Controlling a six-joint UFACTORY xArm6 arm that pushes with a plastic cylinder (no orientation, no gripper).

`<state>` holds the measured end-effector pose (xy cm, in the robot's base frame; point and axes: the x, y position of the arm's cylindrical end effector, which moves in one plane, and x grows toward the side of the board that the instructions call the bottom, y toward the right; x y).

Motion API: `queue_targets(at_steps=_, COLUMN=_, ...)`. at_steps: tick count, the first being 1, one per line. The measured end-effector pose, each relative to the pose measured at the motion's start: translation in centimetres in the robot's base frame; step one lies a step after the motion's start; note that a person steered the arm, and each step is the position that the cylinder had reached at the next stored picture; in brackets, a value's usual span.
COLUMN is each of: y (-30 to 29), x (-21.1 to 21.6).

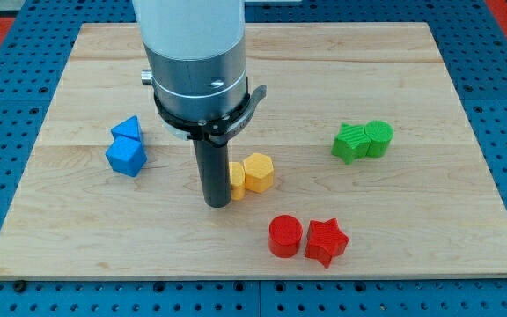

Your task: Move the red star diagonally right to the red circle

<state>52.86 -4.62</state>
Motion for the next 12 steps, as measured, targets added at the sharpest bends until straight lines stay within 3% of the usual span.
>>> queue_targets(at_steps=2, y=-2.5, x=0.2)
queue_targets(at_steps=3, y=-5.9, x=3.9)
queue_targets(at_steps=4, y=-5.6, x=8.8)
queue_targets(at_steps=6, y=-4.5, x=9.0)
queue_targets(at_steps=7, y=-2.3, x=8.9)
queue_targets(at_steps=10, y=14.1, x=9.0)
queue_targets(at_steps=12, y=14.9, x=8.9)
